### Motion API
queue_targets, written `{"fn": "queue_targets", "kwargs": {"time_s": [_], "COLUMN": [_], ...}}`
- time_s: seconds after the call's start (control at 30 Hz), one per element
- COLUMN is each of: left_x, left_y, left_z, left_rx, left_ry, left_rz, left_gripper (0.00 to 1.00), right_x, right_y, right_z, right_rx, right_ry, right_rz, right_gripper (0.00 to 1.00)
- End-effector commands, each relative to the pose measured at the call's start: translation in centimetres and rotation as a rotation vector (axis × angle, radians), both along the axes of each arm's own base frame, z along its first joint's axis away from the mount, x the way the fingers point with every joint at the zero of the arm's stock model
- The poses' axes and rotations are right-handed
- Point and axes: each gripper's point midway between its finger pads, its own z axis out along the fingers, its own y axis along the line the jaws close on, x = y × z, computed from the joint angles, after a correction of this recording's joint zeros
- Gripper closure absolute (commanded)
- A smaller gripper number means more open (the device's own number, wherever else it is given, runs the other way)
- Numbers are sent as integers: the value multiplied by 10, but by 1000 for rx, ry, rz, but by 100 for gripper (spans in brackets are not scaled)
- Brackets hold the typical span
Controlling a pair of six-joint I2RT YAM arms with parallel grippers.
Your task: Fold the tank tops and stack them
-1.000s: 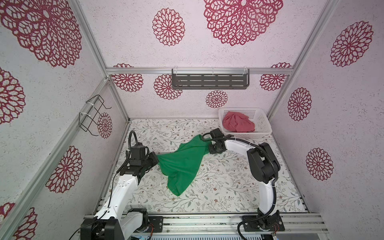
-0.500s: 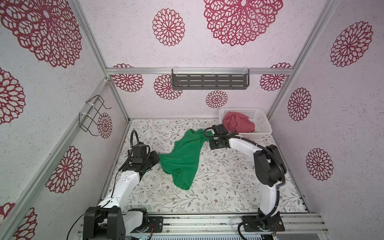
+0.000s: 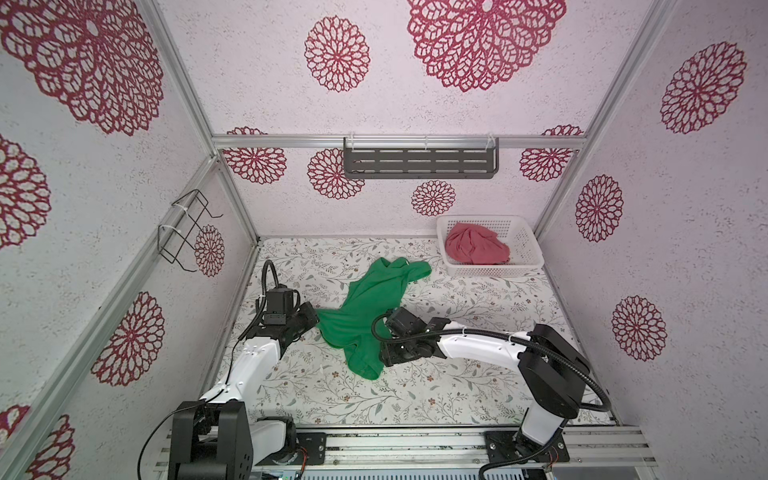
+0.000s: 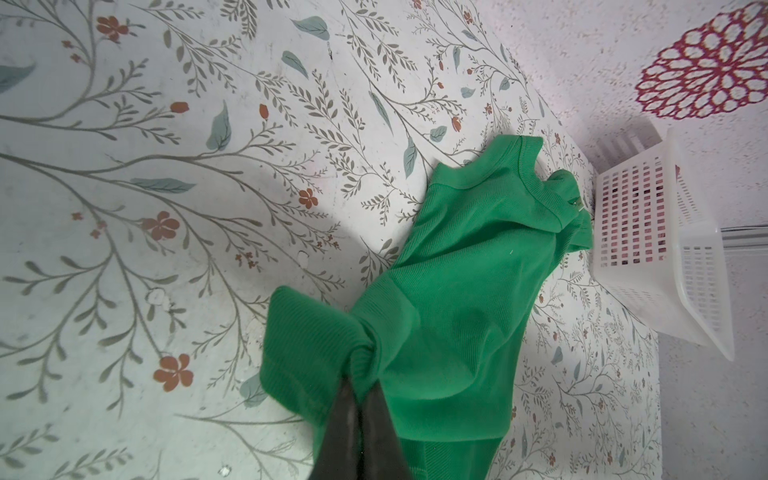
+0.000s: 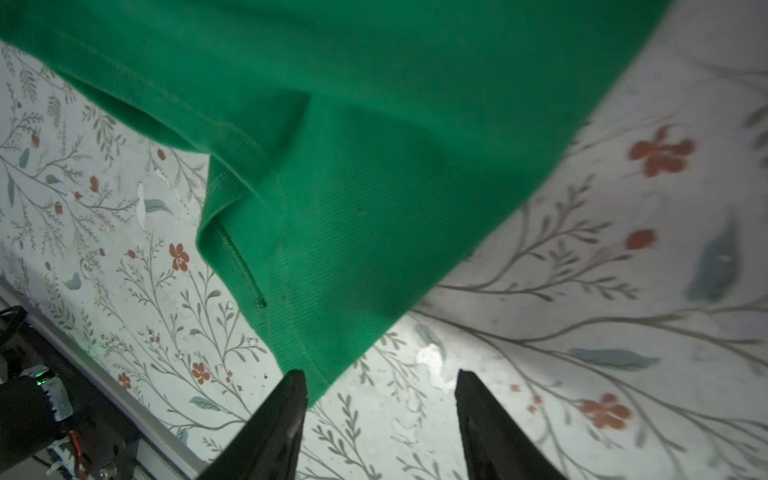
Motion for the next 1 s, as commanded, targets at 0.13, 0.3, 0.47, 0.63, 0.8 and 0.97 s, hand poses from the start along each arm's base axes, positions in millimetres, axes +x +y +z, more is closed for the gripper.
{"fn": "queue_targets", "kwargs": {"time_s": [0.13,0.3,0.47,0.63,0.8,0.97], "left_x": [6,5,5,0,-2,0], "left_y": [6,6,3,0,2,0], "left_z": [13,11,9,-4,-16,-27], "left_rx": [29,25,11,-5,-7,-24], "left_ry": [-48,-48,-44,-2,14,33], "left_rz": [-1,-4,-17,-28,-14,-12], "left_gripper": [100,100,100,100,100,100], "right_x": [-14,-7,2,0,-7,-1], "right_y": [33,29,17,40,92,94], "right_z": [-9,0,22,43,54,57], "right_rx": [36,10,-30,-33,-15,21], "right_ry": [68,27,-38,-52,-66,-70], "right_rz": [-8,-7,10,157,346,329], "right_gripper": [57,93,100,100,90,52]}}
